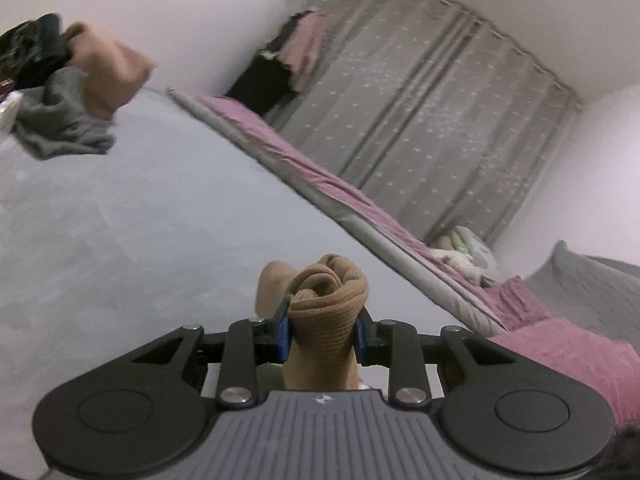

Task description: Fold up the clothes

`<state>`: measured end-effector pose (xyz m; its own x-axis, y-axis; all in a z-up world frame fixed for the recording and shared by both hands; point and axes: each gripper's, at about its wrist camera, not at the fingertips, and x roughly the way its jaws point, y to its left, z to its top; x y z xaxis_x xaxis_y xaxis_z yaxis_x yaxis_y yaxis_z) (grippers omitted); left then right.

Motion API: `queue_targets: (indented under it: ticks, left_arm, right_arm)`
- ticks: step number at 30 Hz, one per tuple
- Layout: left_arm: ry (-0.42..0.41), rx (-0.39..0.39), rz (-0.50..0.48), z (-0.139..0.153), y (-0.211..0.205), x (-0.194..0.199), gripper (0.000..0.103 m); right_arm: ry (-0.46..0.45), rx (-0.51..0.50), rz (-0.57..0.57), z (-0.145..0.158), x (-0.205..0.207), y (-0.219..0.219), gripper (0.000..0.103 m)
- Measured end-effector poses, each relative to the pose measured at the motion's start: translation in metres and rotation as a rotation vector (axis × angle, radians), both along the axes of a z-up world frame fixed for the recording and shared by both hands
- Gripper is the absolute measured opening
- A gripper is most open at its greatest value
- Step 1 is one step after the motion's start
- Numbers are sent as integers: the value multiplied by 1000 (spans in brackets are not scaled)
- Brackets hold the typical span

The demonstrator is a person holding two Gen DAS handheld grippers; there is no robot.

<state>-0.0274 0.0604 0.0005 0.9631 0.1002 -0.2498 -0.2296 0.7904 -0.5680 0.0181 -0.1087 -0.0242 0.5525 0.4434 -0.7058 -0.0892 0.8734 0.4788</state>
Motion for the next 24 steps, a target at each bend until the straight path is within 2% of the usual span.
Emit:
queue_targets:
  ticks: [7, 9, 11, 12, 13, 20, 24]
  left_arm:
    - [-51, 92, -97, 5, -27, 1, 27]
    - [-64, 114, -115, 7, -33, 0, 27]
    - [-76, 137, -136, 8, -39, -1, 27]
    - [-81, 143, -151, 9, -42, -2, 27]
    - [-85, 142, -171, 9, -45, -2, 27]
    - [-81, 171, -305, 7, -67, 1, 27]
    - [-53, 186, -385, 2, -84, 4, 27]
  right_arm:
    - [26, 137, -25, -5, 5, -14, 25]
    - [38, 192, -39, -4, 5, -23, 33]
    - [54, 269, -78, -2, 4, -38, 48]
    - [50, 285, -100, 0, 3, -43, 51]
    - [43, 289, -122, 3, 1, -50, 56]
    - [-20, 263, -227, 23, -6, -91, 72]
    - [-29, 277, -280, 25, -9, -115, 74]
